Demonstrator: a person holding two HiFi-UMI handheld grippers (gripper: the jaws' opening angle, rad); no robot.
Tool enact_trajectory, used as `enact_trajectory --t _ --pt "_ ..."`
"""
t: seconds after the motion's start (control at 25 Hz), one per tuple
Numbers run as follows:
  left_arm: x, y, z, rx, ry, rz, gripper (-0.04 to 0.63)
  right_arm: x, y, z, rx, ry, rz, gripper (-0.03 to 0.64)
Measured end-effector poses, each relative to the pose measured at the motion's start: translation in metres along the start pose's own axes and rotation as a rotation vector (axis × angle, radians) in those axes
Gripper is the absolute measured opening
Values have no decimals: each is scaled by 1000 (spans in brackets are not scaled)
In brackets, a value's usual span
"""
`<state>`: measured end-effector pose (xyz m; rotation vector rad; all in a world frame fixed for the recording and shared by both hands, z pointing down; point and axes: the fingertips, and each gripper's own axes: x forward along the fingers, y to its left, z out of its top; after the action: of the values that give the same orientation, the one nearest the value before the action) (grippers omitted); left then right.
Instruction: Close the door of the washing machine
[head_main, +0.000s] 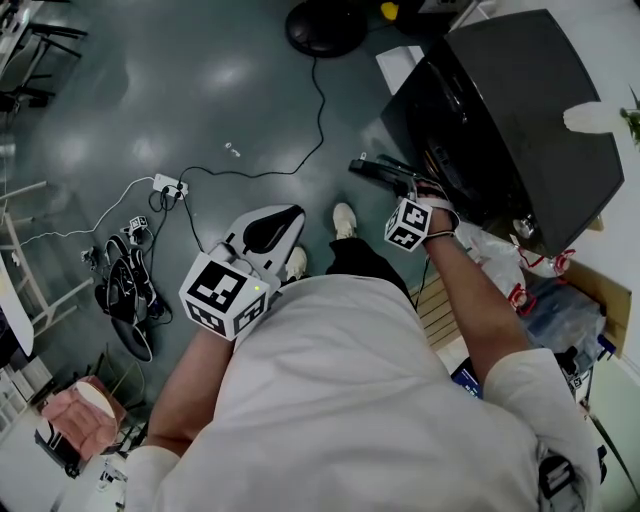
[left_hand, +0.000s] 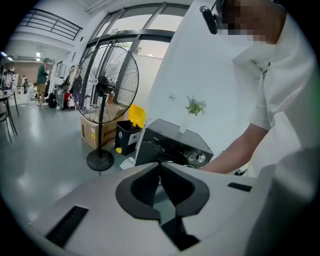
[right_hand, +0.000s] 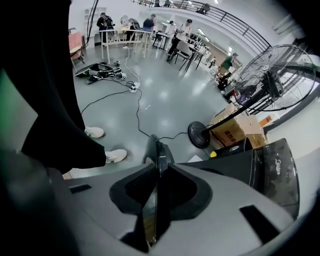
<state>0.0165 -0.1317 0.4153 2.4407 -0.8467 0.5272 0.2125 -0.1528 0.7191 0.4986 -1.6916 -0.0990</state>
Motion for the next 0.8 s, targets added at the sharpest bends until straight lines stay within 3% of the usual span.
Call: enact_trajectory --t 0.8 --pt "25 3 5 -27 39 18 21 24 -91 -30 208 43 -79 83"
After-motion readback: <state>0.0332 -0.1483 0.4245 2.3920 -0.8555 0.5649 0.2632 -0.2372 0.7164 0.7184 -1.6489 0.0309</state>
